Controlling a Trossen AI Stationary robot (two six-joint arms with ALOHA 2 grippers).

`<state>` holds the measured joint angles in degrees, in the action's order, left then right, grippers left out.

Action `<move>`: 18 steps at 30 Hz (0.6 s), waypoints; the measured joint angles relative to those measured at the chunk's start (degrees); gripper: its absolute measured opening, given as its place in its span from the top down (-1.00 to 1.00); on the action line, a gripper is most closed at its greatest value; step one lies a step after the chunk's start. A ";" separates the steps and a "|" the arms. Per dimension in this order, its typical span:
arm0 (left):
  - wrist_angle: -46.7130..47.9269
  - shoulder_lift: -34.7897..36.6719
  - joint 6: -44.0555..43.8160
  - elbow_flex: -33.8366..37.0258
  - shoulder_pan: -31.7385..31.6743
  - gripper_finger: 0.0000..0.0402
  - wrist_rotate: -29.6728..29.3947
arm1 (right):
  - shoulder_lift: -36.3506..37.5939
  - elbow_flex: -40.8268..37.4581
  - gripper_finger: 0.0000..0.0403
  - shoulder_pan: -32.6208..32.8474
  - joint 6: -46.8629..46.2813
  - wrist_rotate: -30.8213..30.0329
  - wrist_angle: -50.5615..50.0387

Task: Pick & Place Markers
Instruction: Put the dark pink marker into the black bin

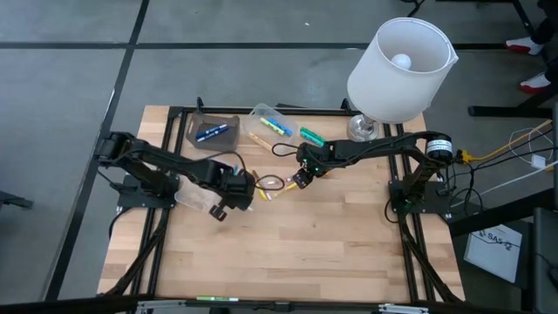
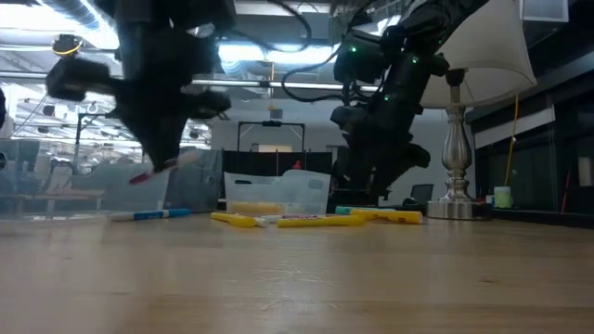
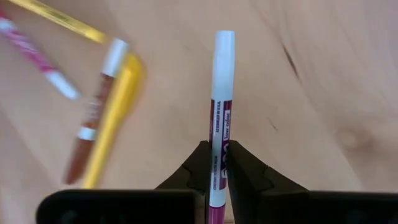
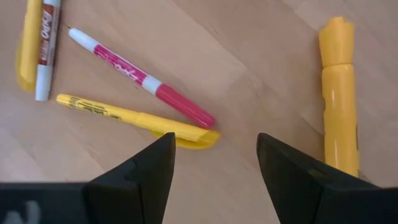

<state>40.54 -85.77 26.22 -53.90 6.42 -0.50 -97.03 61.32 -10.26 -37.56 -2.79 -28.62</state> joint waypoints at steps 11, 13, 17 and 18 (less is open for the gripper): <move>-1.99 7.63 -2.37 -4.78 -5.51 0.87 -3.09 | 0.00 0.00 -0.11 0.00 0.52 -0.11 3.98; -3.65 8.66 -3.69 -5.42 -6.60 0.87 -3.03 | 0.00 0.02 -0.11 0.00 0.54 -0.11 4.83; -7.00 10.70 -7.13 -6.46 -8.55 0.87 -2.96 | 0.00 0.04 -0.11 0.00 0.54 -0.11 5.51; -7.91 11.23 -8.02 -6.51 -8.96 0.87 -2.96 | 0.00 0.04 -0.11 0.00 0.54 -0.11 5.63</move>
<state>32.63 -74.53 18.20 -60.41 -2.54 -3.46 -97.03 61.36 -10.26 -37.01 -2.90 -22.99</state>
